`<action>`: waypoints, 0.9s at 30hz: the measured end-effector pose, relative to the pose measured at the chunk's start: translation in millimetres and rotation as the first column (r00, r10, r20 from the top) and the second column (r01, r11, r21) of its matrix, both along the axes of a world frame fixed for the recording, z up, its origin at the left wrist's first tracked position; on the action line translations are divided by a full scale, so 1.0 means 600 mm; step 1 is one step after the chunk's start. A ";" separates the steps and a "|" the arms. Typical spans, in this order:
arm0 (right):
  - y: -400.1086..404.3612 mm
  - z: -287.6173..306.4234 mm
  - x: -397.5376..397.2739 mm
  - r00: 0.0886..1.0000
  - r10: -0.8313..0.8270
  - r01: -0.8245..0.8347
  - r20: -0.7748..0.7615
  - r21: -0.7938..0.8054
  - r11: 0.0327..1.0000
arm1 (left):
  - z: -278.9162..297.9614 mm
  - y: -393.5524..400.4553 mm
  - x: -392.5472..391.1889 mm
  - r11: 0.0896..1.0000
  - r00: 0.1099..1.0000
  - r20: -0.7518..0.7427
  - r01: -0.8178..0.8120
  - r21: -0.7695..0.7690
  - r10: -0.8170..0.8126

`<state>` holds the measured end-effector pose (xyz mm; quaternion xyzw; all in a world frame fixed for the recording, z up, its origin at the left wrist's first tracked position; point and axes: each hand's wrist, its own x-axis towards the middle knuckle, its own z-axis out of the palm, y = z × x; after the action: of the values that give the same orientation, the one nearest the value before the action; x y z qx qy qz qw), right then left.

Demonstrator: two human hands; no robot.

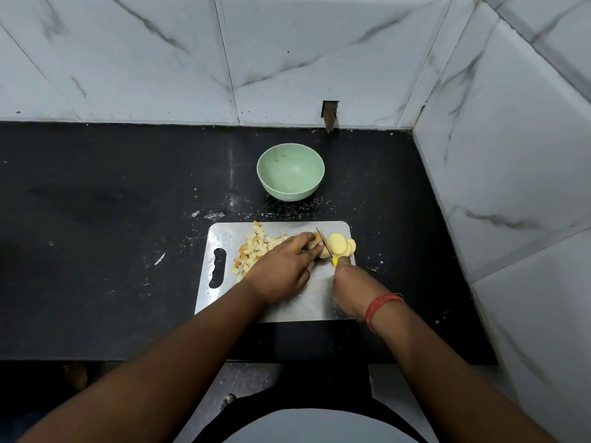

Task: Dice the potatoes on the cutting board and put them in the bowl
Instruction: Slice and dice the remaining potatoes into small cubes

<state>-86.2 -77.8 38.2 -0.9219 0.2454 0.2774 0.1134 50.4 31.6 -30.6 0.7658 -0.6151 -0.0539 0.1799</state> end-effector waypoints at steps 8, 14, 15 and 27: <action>-0.005 0.008 0.028 0.775 0.448 -0.586 -0.446 -0.238 0.775 | -0.007 0.000 -0.002 1.000 1.000 0.022 0.012 -0.025 -0.011; -0.015 -0.005 0.040 0.877 0.327 -0.425 -0.351 -0.251 0.870 | -0.010 0.001 -0.010 1.000 0.998 0.064 -0.007 -0.010 0.008; -0.013 0.001 0.038 0.859 0.348 -0.457 -0.375 -0.255 0.852 | -0.009 0.001 -0.011 1.000 0.998 0.069 -0.012 -0.011 0.012; -0.044 -0.146 -0.036 0.955 0.232 -0.018 0.184 -0.746 0.666 | -0.003 -0.003 -0.014 0.998 0.997 0.057 -0.048 -0.030 0.050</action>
<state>-107.7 -104.4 -49.3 -0.9319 0.2545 0.0369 -0.2556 41.8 29.5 -32.4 0.7792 -0.6018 -0.0184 0.1742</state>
